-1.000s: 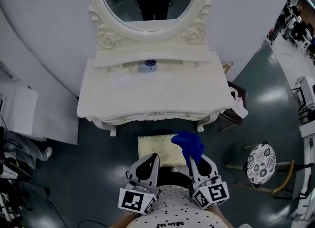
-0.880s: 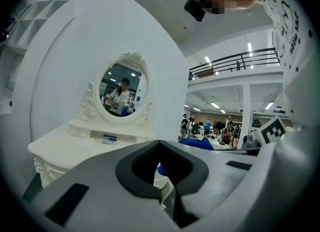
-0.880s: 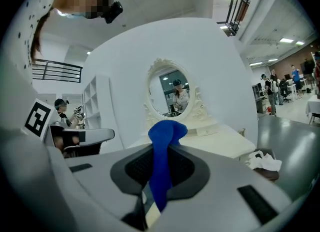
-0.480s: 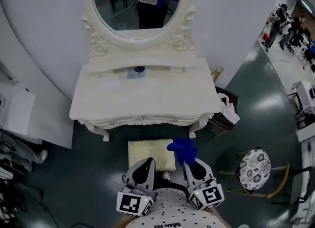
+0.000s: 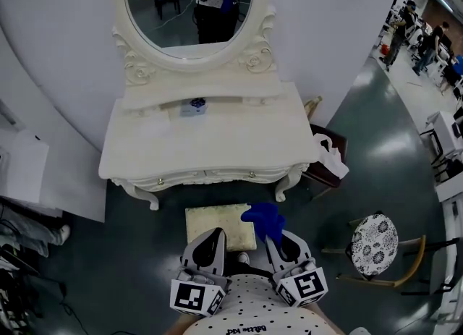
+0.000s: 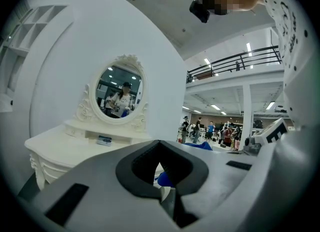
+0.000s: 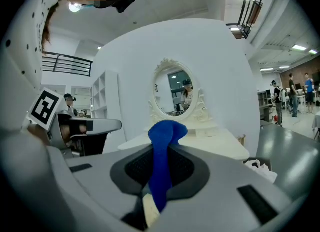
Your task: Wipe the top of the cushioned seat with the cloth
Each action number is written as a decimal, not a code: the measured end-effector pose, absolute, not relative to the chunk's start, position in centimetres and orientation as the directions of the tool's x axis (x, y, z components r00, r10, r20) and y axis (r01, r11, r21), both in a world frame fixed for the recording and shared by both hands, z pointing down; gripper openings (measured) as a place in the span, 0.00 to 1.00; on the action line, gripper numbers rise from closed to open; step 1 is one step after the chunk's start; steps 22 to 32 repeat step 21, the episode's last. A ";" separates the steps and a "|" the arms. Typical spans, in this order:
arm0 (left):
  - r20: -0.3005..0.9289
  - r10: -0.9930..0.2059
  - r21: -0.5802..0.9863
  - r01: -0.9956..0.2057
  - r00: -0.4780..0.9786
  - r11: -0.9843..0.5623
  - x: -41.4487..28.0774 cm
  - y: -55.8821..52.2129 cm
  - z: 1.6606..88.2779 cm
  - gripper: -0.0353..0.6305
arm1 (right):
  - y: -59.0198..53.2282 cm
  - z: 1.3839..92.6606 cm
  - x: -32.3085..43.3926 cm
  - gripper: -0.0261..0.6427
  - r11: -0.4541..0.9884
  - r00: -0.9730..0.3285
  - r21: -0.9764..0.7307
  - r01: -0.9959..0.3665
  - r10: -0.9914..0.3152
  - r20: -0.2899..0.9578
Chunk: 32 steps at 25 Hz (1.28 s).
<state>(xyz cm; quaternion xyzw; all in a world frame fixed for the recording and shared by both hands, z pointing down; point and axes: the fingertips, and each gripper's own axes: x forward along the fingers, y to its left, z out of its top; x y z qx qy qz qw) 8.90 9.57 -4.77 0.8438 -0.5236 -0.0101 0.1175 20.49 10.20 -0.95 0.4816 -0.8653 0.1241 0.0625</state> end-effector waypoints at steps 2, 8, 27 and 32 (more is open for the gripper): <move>0.104 -0.884 0.207 -0.880 0.455 -0.428 9.0 9.6 -4.9 0.05 | 10.2 -1.0 20.5 0.13 0.507 -0.529 -0.152 -0.848 -0.817 0.229; 0.103 -0.880 0.206 -0.875 0.464 -0.438 9.2 9.8 -4.9 0.05 | 10.3 -0.9 20.3 0.13 0.507 -0.528 -0.147 -0.849 -0.815 0.237; 0.126 -0.853 0.238 -0.850 0.506 -0.469 10.8 10.6 -4.4 0.05 | 12.3 -1.1 21.5 0.13 0.503 -0.511 -0.098 -0.859 -0.829 0.227; 0.126 -0.853 0.238 -0.850 0.506 -0.469 10.8 10.6 -4.4 0.05 | 12.3 -1.1 21.5 0.13 0.503 -0.511 -0.098 -0.859 -0.829 0.227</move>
